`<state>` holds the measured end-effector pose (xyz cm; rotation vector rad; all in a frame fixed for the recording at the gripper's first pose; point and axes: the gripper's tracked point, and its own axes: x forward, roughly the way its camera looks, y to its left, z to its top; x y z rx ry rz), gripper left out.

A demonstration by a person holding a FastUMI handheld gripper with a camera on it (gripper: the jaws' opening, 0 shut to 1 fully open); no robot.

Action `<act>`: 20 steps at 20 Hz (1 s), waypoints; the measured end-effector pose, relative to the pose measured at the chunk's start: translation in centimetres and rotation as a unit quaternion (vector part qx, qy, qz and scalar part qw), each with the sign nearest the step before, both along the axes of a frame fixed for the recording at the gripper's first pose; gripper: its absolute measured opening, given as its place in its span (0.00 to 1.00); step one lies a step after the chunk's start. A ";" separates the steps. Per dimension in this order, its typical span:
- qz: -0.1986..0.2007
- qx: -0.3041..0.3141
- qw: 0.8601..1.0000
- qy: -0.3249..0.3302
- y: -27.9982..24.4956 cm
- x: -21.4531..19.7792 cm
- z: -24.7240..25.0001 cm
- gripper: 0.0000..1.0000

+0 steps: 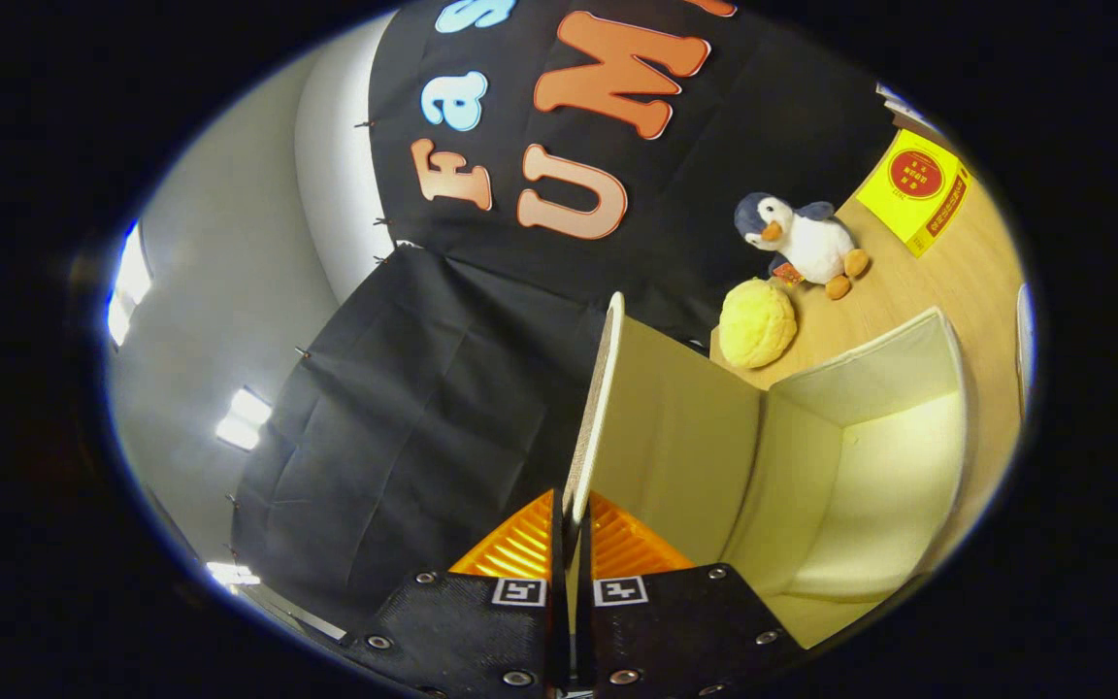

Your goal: Open the storage box then place both shoes into the box .Put the left shoe in first, then the right shoe, with the right side of both shoes facing outward in a uniform manner.

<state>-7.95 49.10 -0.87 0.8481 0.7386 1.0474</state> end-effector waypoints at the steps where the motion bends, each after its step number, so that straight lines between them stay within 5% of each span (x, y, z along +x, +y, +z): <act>1: -0.002 -0.005 1.000 -0.005 1.1 -0.1 0.0 0.03; 5: 0.009 -0.071 0.996 -0.046 4.8 -1.5 -1.5 0.20; 8: 0.010 -0.138 0.986 -0.090 5.0 -2.2 -3.5 0.78; 10: -0.010 -0.174 0.978 -0.112 3.4 -1.8 -4.9 0.97; 20: -0.174 -0.292 0.933 -0.117 -14.7 4.8 -8.5 0.98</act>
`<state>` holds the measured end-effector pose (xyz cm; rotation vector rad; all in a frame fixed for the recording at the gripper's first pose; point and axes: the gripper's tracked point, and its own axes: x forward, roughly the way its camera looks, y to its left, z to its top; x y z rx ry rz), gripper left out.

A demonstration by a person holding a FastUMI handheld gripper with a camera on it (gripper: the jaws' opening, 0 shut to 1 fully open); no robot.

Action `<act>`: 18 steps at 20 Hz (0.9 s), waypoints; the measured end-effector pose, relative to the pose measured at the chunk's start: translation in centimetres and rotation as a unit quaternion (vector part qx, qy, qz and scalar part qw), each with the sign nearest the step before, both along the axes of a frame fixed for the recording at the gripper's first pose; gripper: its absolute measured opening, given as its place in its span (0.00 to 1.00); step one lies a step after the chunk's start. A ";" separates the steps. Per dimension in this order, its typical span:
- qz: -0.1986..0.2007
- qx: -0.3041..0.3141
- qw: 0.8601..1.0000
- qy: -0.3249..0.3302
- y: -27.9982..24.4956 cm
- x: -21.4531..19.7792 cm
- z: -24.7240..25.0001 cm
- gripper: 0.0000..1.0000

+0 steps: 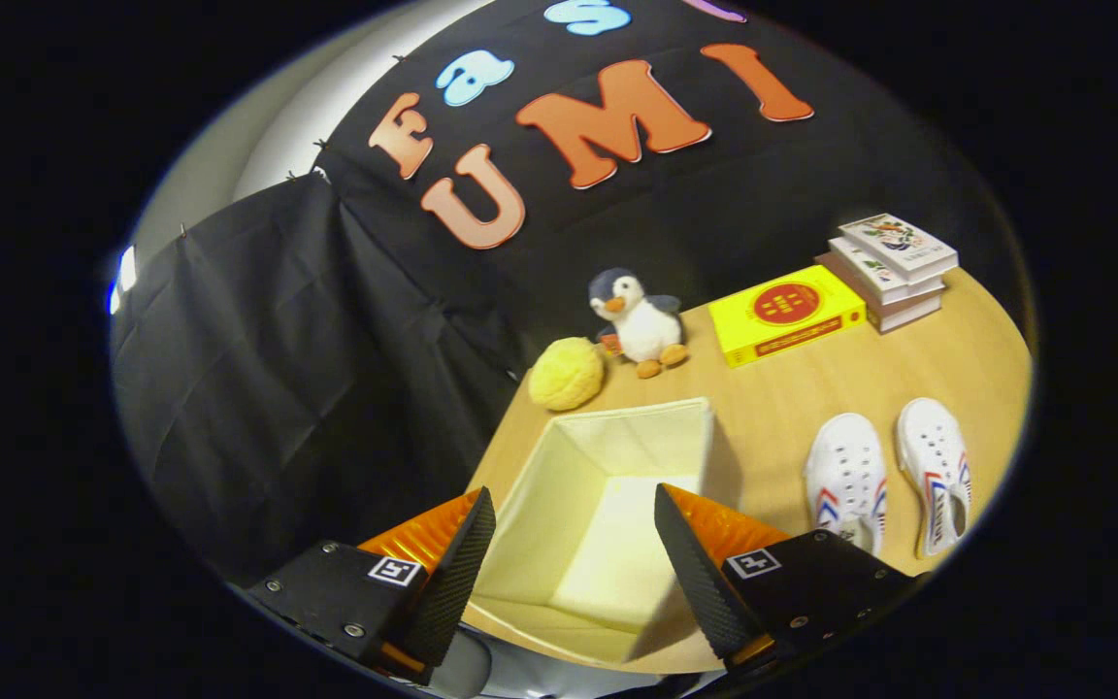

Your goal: Open the storage box then place both shoes into the box .Put the left shoe in first, then the right shoe, with the right side of both shoes facing outward in a uniform manner.

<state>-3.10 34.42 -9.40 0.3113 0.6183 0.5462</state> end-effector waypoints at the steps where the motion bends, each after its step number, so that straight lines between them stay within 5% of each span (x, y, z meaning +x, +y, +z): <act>1: -0.019 -0.013 1.000 0.000 -2.2 0.6 -0.6 0.98; 3: -0.059 -0.040 0.997 0.004 -6.4 1.7 -1.9 0.95; 9: -0.116 -0.116 0.986 0.039 -14.3 3.7 -6.8 0.66; 12: -0.105 -0.155 0.980 0.064 -15.9 4.2 -10.0 0.40; 18: -0.069 -0.195 0.971 0.121 -16.4 5.2 -15.6 0.22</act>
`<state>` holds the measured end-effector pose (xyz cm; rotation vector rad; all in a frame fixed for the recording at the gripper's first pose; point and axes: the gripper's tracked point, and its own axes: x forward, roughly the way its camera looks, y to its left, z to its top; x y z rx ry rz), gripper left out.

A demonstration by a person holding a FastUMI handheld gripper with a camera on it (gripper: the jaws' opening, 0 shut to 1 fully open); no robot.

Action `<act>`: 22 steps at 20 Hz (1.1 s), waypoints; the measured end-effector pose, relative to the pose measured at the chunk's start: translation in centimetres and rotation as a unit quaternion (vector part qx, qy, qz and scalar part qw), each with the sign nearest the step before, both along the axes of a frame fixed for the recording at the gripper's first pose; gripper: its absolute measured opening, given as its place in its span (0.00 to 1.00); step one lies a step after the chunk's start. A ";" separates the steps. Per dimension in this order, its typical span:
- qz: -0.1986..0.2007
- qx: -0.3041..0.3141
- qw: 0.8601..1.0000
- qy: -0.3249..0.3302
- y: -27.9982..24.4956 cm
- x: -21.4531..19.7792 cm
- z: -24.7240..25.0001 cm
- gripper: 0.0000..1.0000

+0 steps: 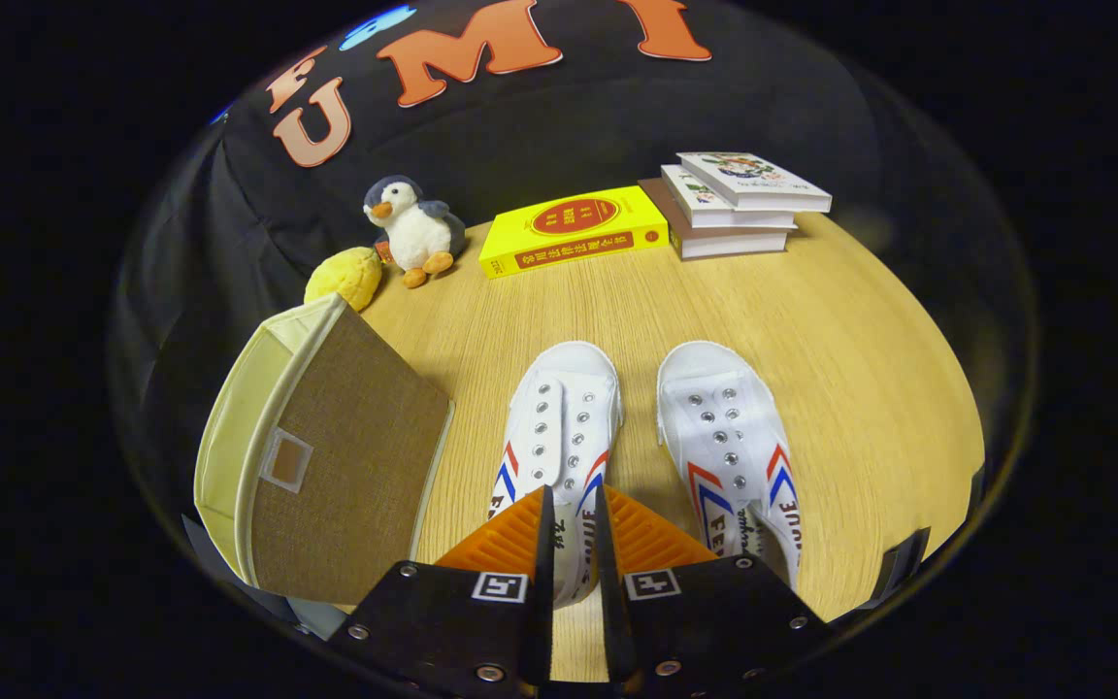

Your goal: Open the storage box then place both shoes into the box .Put the left shoe in first, then the right shoe, with the right side of both shoes facing outward in a uniform manner.

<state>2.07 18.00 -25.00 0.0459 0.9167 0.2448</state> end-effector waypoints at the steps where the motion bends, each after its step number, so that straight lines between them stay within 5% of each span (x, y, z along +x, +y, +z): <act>1: 0.002 -0.003 1.000 0.008 0.0 0.3 -0.7 0.22; 8: 0.023 -0.027 0.998 0.048 0.1 1.4 -4.5 0.21; 18: 0.052 0.015 0.994 0.099 0.3 1.4 -5.2 0.21; 22: 0.066 0.042 0.993 0.089 0.3 1.3 -5.0 0.05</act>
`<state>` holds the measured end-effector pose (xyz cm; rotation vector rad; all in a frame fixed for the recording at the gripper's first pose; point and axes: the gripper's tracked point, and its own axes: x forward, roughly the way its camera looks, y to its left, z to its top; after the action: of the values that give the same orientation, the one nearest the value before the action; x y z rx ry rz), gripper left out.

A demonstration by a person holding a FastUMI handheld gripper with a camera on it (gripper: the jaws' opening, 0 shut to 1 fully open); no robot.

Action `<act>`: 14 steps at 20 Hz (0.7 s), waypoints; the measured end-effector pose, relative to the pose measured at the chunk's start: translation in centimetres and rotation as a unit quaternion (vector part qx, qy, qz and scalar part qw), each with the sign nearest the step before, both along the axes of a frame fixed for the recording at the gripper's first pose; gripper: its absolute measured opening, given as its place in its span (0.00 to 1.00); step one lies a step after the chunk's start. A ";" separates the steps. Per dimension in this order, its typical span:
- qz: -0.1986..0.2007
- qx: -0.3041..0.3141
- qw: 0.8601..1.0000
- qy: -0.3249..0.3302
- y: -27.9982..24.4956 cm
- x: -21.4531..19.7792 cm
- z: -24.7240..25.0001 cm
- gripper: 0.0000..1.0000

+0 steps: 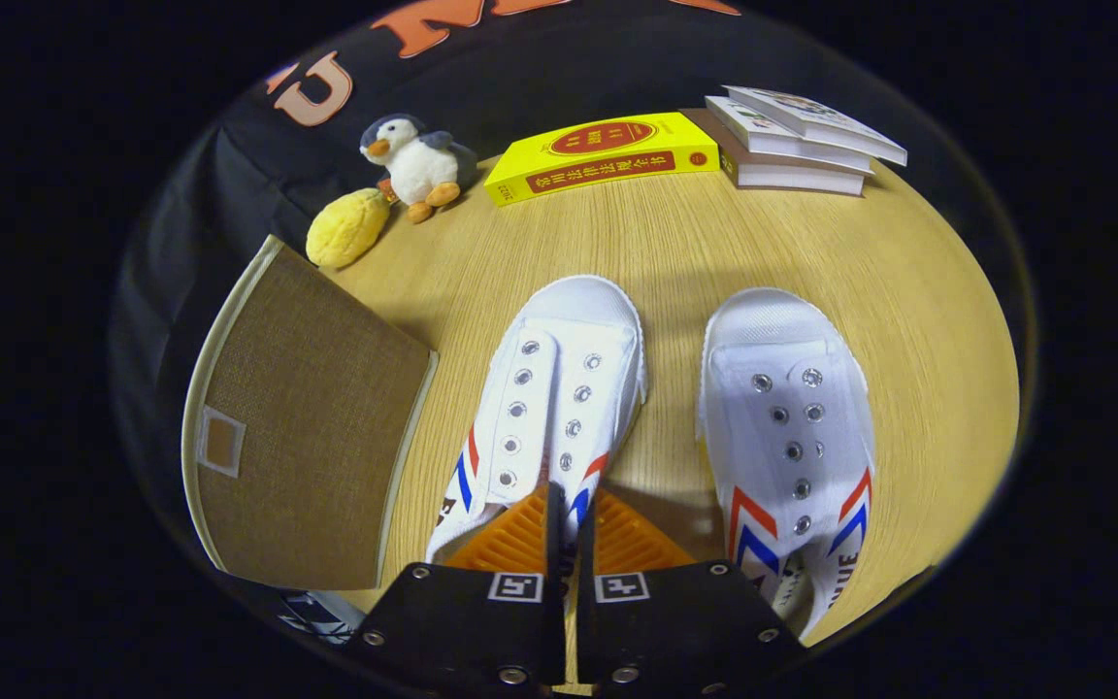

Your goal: Open the storage box then place both shoes into the box .Put the left shoe in first, then the right shoe, with the right side of both shoes facing outward in a uniform manner.

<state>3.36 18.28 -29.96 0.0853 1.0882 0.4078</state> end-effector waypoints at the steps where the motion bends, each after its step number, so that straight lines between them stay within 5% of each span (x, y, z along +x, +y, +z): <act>1: -0.020 0.036 0.999 0.007 0.2 0.2 0.2 0.03; 7: -0.053 0.181 0.982 0.015 1.5 0.6 1.8 0.00; 14: -0.077 0.209 0.973 -0.062 2.4 0.0 11.5 0.00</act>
<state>3.32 20.68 -18.47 0.5093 0.8518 0.4902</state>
